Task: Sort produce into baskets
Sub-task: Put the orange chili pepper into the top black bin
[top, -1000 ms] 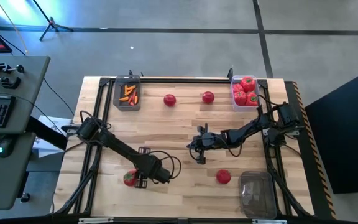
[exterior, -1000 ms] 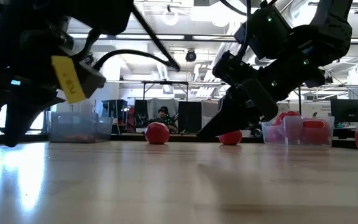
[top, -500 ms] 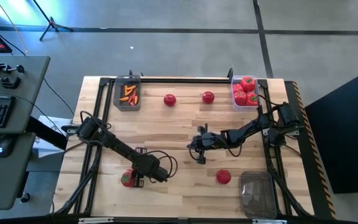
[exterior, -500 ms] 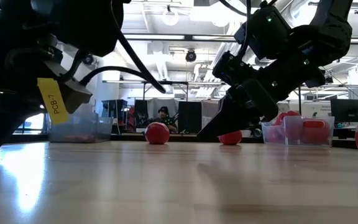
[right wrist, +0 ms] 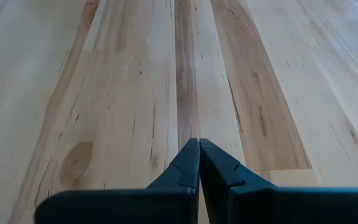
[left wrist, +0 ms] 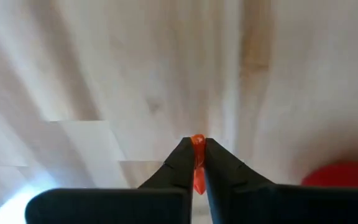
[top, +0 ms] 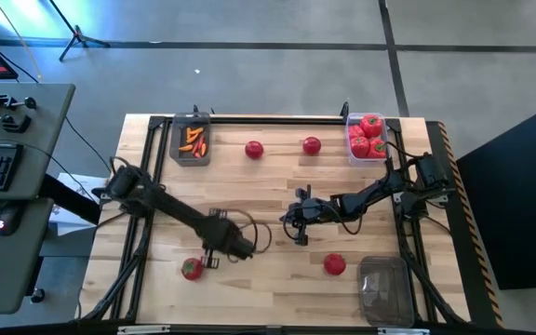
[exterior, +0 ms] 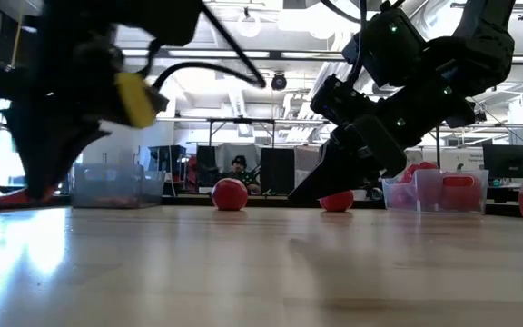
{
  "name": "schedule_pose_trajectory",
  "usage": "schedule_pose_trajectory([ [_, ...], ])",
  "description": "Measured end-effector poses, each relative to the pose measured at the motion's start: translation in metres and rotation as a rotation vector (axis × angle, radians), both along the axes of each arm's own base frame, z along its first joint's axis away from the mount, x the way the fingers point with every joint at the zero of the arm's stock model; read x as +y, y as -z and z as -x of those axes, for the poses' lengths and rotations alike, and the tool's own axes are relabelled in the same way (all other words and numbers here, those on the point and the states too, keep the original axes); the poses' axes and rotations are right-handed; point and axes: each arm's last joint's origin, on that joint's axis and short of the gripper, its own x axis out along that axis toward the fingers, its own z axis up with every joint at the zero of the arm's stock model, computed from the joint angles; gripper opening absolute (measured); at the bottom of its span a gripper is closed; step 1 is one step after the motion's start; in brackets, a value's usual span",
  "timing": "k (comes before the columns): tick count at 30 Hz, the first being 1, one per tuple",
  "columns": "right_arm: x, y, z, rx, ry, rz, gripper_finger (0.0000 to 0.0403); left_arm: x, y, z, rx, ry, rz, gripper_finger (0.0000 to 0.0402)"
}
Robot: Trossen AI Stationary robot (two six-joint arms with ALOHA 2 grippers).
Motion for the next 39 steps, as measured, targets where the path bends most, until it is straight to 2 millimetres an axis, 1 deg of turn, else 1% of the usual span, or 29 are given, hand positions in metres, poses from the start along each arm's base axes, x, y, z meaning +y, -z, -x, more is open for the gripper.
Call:
schedule_pose_trajectory([
  [4, 0.000, 0.000, 0.000, -0.001, 0.009, -0.008, 0.0000, 0.033, -0.021, 0.003, -0.069, -0.044, -0.011, 0.0003],
  [8, 0.000, 0.000, 0.000, -0.002, 0.022, -0.007, 0.0000, 0.077, -0.040, 0.018, -0.153, -0.148, -0.018, 0.0002],
  [11, -0.001, 0.000, 0.000, -0.005, 0.032, 0.000, 0.0000, 0.111, -0.055, 0.034, -0.253, -0.246, -0.012, 0.0001],
  [14, -0.001, -0.001, 0.000, -0.013, 0.050, 0.016, 0.0000, 0.144, -0.071, 0.052, -0.365, -0.361, -0.058, 0.0001],
  [19, -0.005, -0.002, -0.002, -0.025, 0.065, 0.021, 0.0000, 0.193, -0.102, 0.083, -0.538, -0.557, -0.214, 0.0001],
  [23, -0.008, -0.002, -0.002, -0.027, 0.075, 0.024, 0.0000, 0.233, -0.118, 0.111, -0.606, -0.731, -0.366, 0.0001],
  [26, -0.011, -0.002, -0.002, -0.026, 0.073, 0.037, 0.0000, 0.259, -0.120, 0.125, -0.626, -0.797, -0.382, 0.0001],
  [29, -0.014, -0.002, -0.003, -0.025, 0.075, 0.043, 0.0000, 0.282, -0.114, 0.129, -0.644, -0.843, -0.353, 0.0001],
  [34, -0.019, -0.002, -0.003, -0.024, 0.078, 0.048, 0.0000, 0.312, -0.095, 0.127, -0.618, -0.899, -0.336, 0.0001],
  [39, -0.022, -0.002, -0.003, -0.023, 0.079, 0.061, 0.0000, 0.332, -0.071, 0.122, -0.562, -0.929, -0.304, 0.0001],
])
